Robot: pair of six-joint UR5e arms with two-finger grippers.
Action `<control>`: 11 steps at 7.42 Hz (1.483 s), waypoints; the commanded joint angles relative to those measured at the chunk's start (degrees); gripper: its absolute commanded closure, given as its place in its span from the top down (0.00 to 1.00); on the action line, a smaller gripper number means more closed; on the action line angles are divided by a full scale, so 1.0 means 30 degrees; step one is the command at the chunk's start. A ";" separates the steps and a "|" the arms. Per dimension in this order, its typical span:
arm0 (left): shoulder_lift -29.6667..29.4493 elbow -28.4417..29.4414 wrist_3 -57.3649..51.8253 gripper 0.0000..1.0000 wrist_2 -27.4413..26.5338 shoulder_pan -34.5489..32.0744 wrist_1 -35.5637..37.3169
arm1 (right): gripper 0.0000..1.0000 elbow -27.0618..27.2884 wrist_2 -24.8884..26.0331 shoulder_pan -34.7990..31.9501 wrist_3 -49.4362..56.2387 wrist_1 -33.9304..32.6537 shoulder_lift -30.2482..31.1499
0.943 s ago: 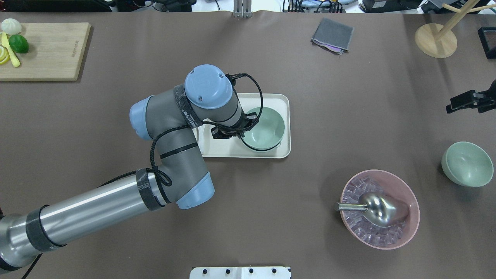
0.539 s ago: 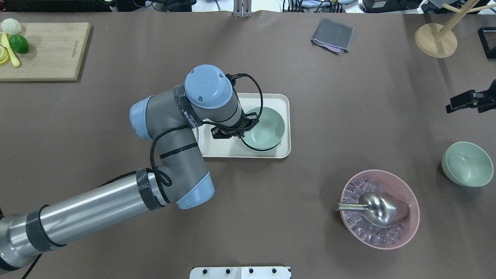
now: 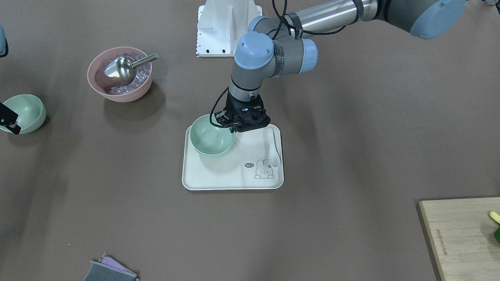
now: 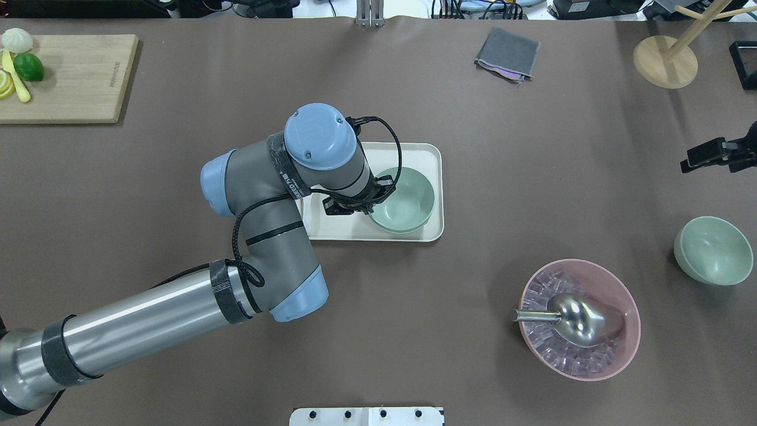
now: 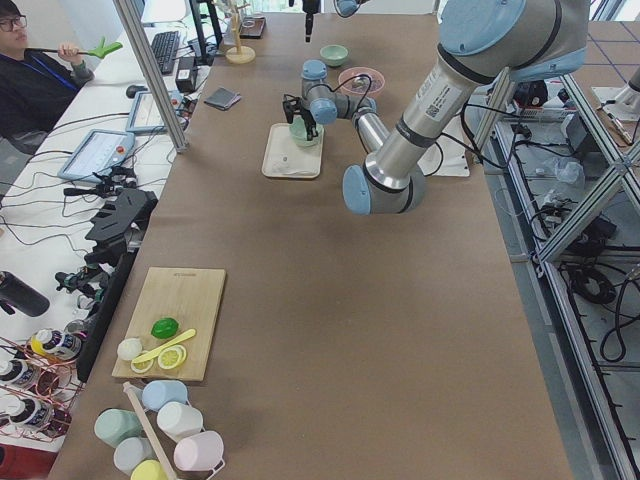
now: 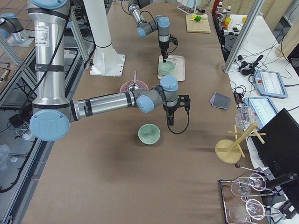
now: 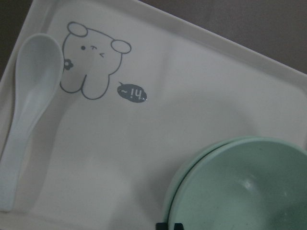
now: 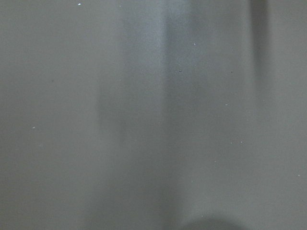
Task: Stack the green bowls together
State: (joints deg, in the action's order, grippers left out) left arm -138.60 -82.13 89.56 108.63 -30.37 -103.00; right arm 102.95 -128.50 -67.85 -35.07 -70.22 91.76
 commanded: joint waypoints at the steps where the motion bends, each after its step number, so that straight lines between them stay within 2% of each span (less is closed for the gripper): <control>1: 0.0000 0.0013 0.0000 0.00 0.0000 0.0017 -0.0001 | 1.00 -0.0011 0.0000 0.0000 0.0000 0.0000 0.0000; 11: -0.0029 -0.0075 0.0029 0.00 -0.0264 -0.0012 -0.0001 | 1.00 -0.0069 -0.0029 0.0000 0.0000 0.0000 -0.0059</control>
State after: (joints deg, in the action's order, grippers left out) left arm -138.69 -82.35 89.65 107.84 -30.33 -103.01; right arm 102.75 -128.51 -67.85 -35.07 -70.22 91.58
